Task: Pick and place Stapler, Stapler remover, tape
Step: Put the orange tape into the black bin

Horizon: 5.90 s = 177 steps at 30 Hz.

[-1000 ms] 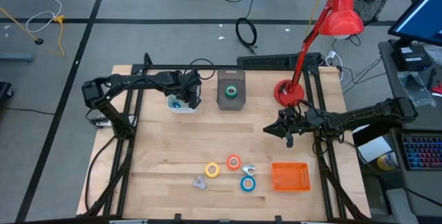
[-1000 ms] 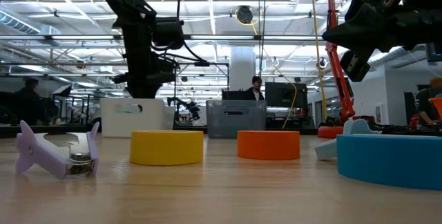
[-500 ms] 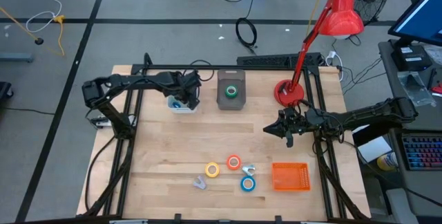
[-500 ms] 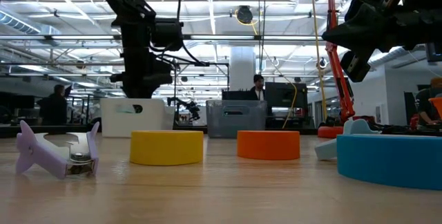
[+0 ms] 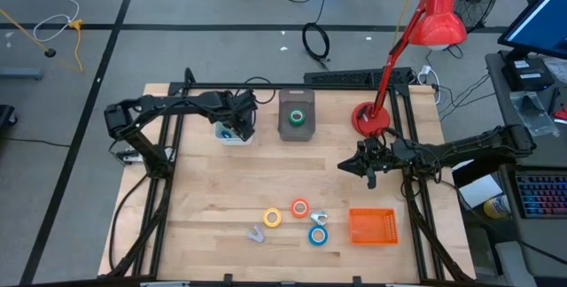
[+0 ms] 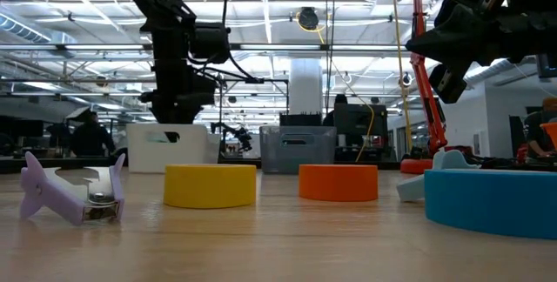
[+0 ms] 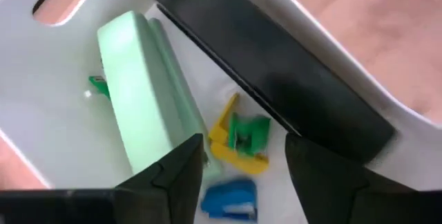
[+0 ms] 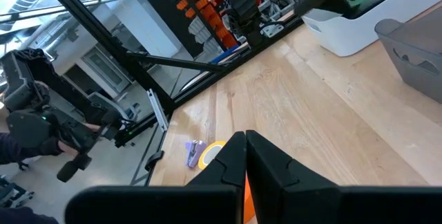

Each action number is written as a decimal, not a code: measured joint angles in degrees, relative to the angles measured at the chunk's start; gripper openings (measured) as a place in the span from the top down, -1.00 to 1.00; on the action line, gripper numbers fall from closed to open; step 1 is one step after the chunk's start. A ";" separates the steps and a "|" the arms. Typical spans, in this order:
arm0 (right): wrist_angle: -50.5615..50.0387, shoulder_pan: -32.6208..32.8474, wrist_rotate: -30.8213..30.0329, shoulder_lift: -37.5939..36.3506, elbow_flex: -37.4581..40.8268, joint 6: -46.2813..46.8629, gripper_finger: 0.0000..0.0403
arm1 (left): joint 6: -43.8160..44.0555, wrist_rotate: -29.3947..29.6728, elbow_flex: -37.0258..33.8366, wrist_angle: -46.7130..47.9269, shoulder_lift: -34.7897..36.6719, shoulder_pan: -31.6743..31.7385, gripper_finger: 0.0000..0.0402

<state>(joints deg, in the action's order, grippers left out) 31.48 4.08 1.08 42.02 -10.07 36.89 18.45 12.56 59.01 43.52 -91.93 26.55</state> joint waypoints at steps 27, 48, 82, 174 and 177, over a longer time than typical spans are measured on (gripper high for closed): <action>-10.40 2.78 0.22 2.70 -11.22 -8.60 0.98 | 10.46 0.81 -2.22 1.71 35.34 -17.68 -0.09; -35.39 13.09 -1.06 30.34 -37.13 -4.16 0.98 | 16.63 9.21 -27.87 -16.61 56.64 -35.05 -0.09; -51.45 10.03 5.22 50.22 -56.30 -7.89 0.97 | 23.31 15.53 -38.45 -15.63 68.80 -42.42 -0.09; -39.73 -24.95 -13.90 56.92 -62.99 -27.66 0.80 | 24.49 10.47 -38.45 -17.09 68.69 -42.38 -0.09; -39.53 -26.57 -10.31 58.45 -62.88 -30.13 0.80 | 25.46 11.74 -38.45 -17.26 68.69 -42.40 -0.09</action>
<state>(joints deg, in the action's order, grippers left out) -8.04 -22.50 -9.23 100.47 -72.95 6.76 43.90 24.29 20.56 26.26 -23.24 -15.86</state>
